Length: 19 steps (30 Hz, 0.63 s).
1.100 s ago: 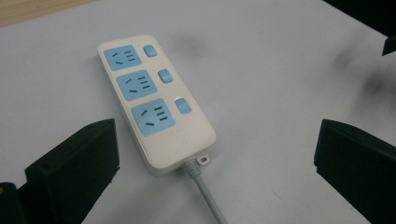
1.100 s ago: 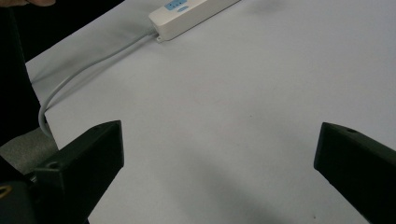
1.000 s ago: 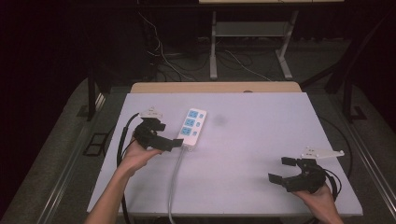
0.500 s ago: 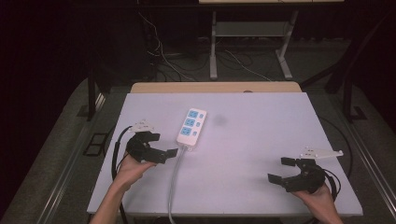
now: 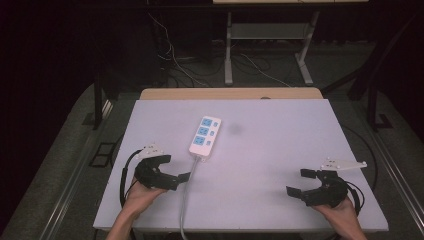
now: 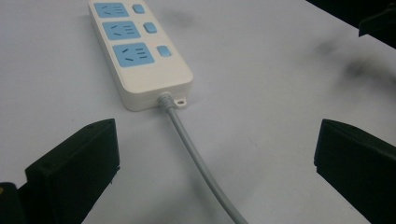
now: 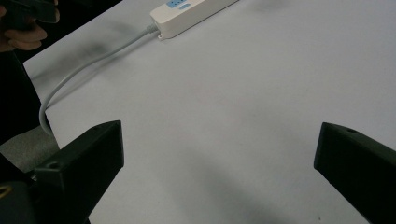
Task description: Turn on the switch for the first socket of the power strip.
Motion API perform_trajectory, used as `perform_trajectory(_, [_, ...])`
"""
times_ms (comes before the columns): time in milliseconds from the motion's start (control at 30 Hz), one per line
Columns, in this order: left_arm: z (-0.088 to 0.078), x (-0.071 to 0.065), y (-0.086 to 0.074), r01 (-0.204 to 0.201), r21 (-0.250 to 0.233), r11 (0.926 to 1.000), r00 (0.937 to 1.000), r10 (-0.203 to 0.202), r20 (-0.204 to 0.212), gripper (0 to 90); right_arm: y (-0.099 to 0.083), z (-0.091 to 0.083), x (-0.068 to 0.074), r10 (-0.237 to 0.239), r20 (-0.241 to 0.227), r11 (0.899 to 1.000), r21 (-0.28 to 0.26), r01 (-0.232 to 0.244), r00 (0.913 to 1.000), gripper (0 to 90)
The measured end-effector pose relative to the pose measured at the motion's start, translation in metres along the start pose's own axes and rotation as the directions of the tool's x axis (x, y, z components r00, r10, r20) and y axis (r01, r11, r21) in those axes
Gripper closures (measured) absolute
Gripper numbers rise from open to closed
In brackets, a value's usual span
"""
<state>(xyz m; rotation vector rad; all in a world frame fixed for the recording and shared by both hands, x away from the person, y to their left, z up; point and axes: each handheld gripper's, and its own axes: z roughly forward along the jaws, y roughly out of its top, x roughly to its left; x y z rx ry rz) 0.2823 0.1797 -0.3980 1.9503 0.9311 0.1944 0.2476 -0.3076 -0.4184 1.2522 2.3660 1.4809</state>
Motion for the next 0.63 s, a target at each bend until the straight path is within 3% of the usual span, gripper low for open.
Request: perform_trajectory(633, [-0.003,-0.013,-0.03,0.007,-0.045,0.999,0.9999,-0.007,0.01,0.0,-0.001,0.001,0.0,-0.002,-0.006,1.0,-0.001,0.002,1.0,1.3])
